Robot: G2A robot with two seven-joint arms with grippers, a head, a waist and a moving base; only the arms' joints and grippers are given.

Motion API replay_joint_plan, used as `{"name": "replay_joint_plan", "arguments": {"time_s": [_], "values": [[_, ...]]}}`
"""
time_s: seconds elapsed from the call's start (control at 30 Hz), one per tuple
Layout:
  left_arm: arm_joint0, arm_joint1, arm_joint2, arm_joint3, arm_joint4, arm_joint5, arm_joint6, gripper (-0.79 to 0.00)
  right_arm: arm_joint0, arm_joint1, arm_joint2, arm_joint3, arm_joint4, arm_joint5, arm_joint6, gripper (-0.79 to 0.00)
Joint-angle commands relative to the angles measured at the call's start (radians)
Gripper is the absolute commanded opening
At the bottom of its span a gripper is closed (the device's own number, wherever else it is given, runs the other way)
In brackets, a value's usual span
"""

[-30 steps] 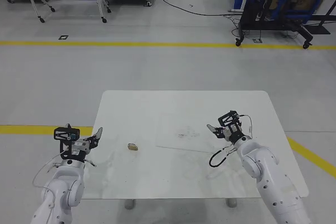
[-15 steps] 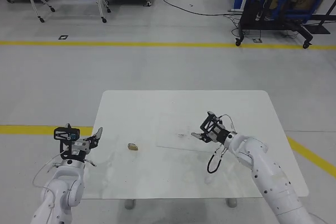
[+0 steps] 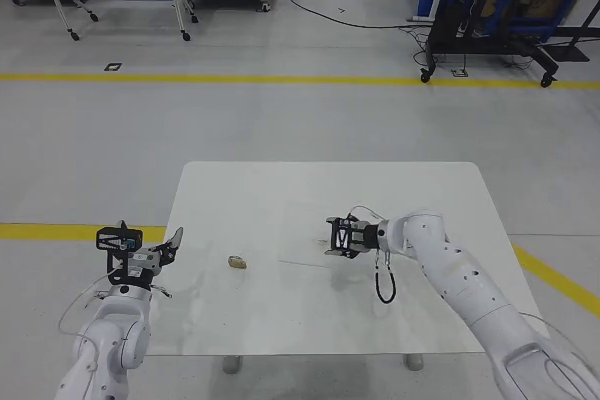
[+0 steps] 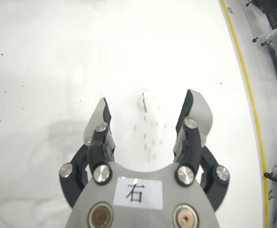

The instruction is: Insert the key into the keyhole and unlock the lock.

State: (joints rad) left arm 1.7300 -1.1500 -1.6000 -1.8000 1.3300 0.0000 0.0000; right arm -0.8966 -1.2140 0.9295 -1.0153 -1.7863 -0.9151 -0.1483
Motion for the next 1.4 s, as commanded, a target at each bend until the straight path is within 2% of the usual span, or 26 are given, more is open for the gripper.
{"name": "replay_joint_plan", "arguments": {"time_s": [0.0,0.23,0.33,0.4,0.43,0.47,0.63,0.87,0.97,1.13,1.23,1.33,1.37], "values": [[0.000,0.000,0.000,0.000,0.000,0.000,0.000,0.000,0.035,-0.016,-0.034,0.051,0.013,0.003,0.020,-0.422],[0.000,0.000,0.000,0.000,0.000,0.000,0.000,0.000,0.118,-0.068,-0.132,0.183,0.025,0.034,0.024,-0.453],[0.000,0.000,0.000,0.000,0.000,0.000,0.000,0.000,0.145,-0.085,-0.161,0.225,0.024,0.043,0.023,-0.526],[0.000,0.000,0.000,0.000,0.000,0.000,0.000,0.000,0.159,-0.095,-0.178,0.247,0.026,0.040,0.018,-0.643],[0.000,0.000,0.000,0.000,0.000,0.000,0.000,0.000,0.166,-0.100,-0.187,0.257,0.025,0.038,0.015,-0.763],[0.000,0.000,0.000,0.000,0.000,0.000,0.000,0.000,0.172,-0.104,-0.194,0.268,0.025,0.039,0.012,-0.785],[0.000,0.000,0.000,0.000,0.000,0.000,0.000,0.000,0.192,-0.118,-0.217,0.305,0.025,0.039,-0.034,-0.785],[0.000,0.000,0.000,0.000,0.000,0.000,0.000,0.000,0.194,-0.112,-0.225,0.314,0.000,0.056,-0.117,-0.785],[0.000,0.000,0.000,0.000,0.000,0.000,0.000,0.000,0.171,-0.092,-0.208,0.282,-0.020,0.091,-0.209,-0.785],[0.000,0.000,0.000,0.000,0.000,0.000,0.000,0.000,0.082,-0.029,-0.134,0.199,-0.041,0.140,-0.440,-0.785],[0.000,0.000,0.000,0.000,0.000,0.000,0.000,0.000,0.001,0.018,-0.050,0.144,0.010,0.132,-0.633,-0.785],[0.000,0.000,0.000,0.000,0.000,0.000,0.000,0.000,-0.097,0.068,0.026,0.075,0.011,0.148,-0.905,-0.785],[0.000,0.000,0.000,0.000,0.000,0.000,0.000,0.000,-0.131,0.082,0.043,0.055,0.037,0.177,-0.934,-0.785]]}}
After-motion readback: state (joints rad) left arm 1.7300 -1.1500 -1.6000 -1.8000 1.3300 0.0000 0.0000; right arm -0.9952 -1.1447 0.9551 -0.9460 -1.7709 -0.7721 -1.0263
